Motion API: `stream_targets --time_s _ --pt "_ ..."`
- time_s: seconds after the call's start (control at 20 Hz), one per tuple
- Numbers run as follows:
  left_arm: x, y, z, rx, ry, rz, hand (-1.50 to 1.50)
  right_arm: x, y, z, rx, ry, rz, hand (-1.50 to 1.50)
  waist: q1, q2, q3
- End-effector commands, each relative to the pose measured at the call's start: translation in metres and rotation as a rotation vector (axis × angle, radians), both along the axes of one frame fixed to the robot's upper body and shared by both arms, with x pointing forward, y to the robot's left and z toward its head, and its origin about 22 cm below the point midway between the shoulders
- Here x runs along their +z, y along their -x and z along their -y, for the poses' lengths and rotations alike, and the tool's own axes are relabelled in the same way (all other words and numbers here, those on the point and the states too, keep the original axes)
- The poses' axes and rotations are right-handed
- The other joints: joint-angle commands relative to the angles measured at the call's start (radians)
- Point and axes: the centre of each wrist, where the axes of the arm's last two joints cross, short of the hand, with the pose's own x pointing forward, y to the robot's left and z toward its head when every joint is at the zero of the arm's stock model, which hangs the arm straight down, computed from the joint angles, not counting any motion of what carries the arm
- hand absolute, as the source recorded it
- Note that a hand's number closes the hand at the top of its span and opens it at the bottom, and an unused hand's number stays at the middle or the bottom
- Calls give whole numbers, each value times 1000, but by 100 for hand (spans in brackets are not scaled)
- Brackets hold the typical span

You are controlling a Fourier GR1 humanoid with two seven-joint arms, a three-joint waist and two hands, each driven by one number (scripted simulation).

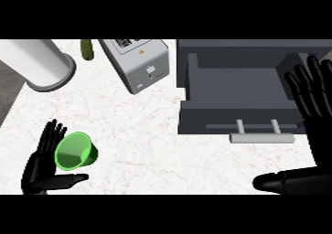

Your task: Pick up the cup, place it into the drawer and close the drawer

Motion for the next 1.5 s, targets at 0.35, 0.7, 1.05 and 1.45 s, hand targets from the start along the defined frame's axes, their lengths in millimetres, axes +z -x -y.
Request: stream_targets --time_s 0.35,0.7,1.05,1.45 --pt "-31 -8 3 -6 -8 -19 -150 -12 7 -3 2 1 -8 -150 -2 0 0" --pt "-32 -6 -15 -29 34 -9 -150 -17 -2 -14 -13 -12 -4 -150 0 0 0" --pt "-38 -25 3 -36 97 -2 -150 -6 12 7 22 5 -3 -150 -6 1 0" --pt "-46 -15 -7 -93 213 -8 -150 -6 -2 6 12 -5 -15 -150 -8 4 -1"
